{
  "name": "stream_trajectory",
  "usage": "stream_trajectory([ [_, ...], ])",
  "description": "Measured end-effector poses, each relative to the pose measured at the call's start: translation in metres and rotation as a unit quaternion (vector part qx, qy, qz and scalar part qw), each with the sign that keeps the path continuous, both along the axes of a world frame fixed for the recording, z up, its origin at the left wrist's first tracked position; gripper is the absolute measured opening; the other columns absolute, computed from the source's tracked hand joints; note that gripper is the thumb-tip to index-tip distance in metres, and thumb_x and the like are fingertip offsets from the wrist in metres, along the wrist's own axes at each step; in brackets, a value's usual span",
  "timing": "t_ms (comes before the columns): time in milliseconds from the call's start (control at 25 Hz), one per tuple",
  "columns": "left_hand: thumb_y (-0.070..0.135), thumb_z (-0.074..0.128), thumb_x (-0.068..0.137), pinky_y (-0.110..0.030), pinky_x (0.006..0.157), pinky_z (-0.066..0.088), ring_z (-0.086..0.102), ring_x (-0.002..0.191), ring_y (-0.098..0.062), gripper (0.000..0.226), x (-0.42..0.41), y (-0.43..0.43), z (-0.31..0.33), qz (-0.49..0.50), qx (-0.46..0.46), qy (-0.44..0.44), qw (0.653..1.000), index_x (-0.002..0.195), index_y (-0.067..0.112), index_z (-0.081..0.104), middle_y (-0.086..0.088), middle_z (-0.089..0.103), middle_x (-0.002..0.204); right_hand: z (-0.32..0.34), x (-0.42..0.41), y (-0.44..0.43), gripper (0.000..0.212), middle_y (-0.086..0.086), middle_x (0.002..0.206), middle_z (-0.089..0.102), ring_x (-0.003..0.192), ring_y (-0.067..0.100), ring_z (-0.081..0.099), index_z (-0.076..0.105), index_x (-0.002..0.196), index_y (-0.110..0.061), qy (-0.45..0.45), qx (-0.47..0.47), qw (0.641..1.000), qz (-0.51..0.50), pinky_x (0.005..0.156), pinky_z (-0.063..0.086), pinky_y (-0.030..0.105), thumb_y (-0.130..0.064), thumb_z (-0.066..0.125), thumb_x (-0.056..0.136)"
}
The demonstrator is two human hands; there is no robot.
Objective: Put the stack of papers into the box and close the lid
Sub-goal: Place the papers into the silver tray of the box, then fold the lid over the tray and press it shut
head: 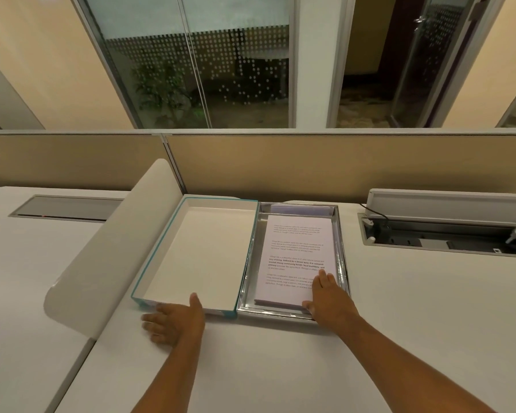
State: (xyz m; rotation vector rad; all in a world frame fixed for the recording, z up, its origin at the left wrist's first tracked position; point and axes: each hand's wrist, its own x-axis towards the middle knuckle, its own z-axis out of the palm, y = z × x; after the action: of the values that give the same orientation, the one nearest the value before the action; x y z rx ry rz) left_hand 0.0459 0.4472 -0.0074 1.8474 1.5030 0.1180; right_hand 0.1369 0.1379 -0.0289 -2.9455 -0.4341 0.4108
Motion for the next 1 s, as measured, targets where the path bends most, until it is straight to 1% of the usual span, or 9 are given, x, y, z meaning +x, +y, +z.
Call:
stream_trajectory([
  [80,0.038,0.074,0.091,-0.062,0.126,0.027,0.029,0.155,-0.048,0.087,-0.001,0.003,-0.006,0.028,-0.022,-0.017,0.999,0.156,-0.002,0.033,-0.031,0.034,0.165,0.0,0.0,-0.001,0.083,0.016,0.17,0.021,0.154,0.032,0.03,0.022,0.16,-0.006,0.001,0.0,1.0,-0.002,0.121,0.039,0.046,-0.055,0.051,0.099],
  [160,0.018,0.077,0.088,-0.058,0.113,0.047,0.057,0.13,-0.043,0.073,-0.002,0.007,-0.011,0.067,-0.033,-0.166,0.983,0.15,0.005,0.04,-0.02,0.057,0.145,0.001,0.0,-0.001,0.083,0.016,0.171,0.021,0.154,0.032,0.03,0.021,0.16,-0.006,0.003,-0.001,1.0,-0.002,0.121,0.039,0.046,-0.055,0.051,0.099],
  [240,0.004,0.08,0.088,-0.047,0.1,0.057,0.066,0.115,-0.03,0.083,-0.008,0.008,-0.003,0.098,-0.106,-0.367,0.919,0.156,0.018,0.035,-0.009,0.06,0.139,0.0,-0.001,0.0,0.083,0.016,0.17,0.022,0.154,0.032,0.03,0.022,0.16,-0.005,-0.001,-0.003,1.0,0.001,0.12,0.039,0.046,-0.054,0.051,0.1],
  [320,0.001,0.084,0.086,-0.045,0.097,0.06,0.069,0.113,-0.023,0.09,-0.01,0.009,0.005,0.103,-0.154,-0.459,0.869,0.158,0.025,0.035,-0.005,0.06,0.144,-0.001,0.0,0.0,0.082,0.016,0.169,0.024,0.153,0.032,0.032,0.023,0.159,-0.005,-0.003,0.0,1.0,0.004,0.119,0.04,0.046,-0.054,0.052,0.099],
  [520,-0.004,0.085,0.082,-0.046,0.102,0.061,0.074,0.112,-0.029,0.069,-0.01,-0.002,0.018,0.043,-0.134,-0.477,0.868,0.142,0.016,0.057,-0.014,0.071,0.132,-0.003,0.001,-0.001,0.082,0.017,0.169,0.024,0.153,0.032,0.031,0.024,0.159,-0.004,-0.006,0.001,1.0,0.008,0.119,0.04,0.045,-0.053,0.052,0.1],
  [680,-0.004,0.084,0.083,-0.04,0.089,0.061,0.069,0.109,-0.033,0.082,-0.012,-0.015,0.028,-0.032,-0.119,-0.468,0.875,0.145,0.031,0.043,-0.016,0.065,0.126,0.001,-0.001,-0.005,0.079,0.016,0.171,0.019,0.155,0.033,0.029,0.025,0.159,-0.007,-0.012,0.011,1.0,0.007,0.121,0.037,0.045,-0.049,0.055,0.1],
  [800,-0.002,0.084,0.084,-0.039,0.096,0.06,0.065,0.115,-0.026,0.081,-0.015,-0.031,0.038,-0.118,-0.094,-0.449,0.88,0.148,0.025,0.041,-0.012,0.062,0.132,0.009,-0.01,-0.007,0.081,0.011,0.175,0.001,0.161,0.033,0.009,0.016,0.164,-0.014,-0.086,0.024,0.996,0.014,0.127,0.015,0.047,-0.05,0.052,0.101],
  [880,0.001,0.084,0.086,-0.028,0.098,0.058,0.063,0.125,-0.02,0.076,-0.017,-0.046,0.043,-0.173,-0.063,-0.431,0.883,0.148,0.022,0.045,-0.004,0.061,0.141,0.023,-0.017,-0.007,0.082,0.005,0.175,-0.004,0.162,0.031,0.004,0.011,0.165,-0.021,-0.119,0.057,0.991,0.008,0.128,0.007,0.048,-0.057,0.046,0.1],
  [1000,0.009,0.083,0.089,-0.018,0.096,0.057,0.065,0.12,-0.001,0.074,-0.019,-0.074,0.052,-0.25,-0.027,-0.415,0.875,0.138,0.05,0.045,0.025,0.061,0.131,0.06,-0.024,-0.005,0.082,0.002,0.174,0.015,0.159,0.028,0.024,0.017,0.163,-0.026,-0.12,0.168,0.978,-0.039,0.127,0.023,0.048,-0.068,0.037,0.096],
])
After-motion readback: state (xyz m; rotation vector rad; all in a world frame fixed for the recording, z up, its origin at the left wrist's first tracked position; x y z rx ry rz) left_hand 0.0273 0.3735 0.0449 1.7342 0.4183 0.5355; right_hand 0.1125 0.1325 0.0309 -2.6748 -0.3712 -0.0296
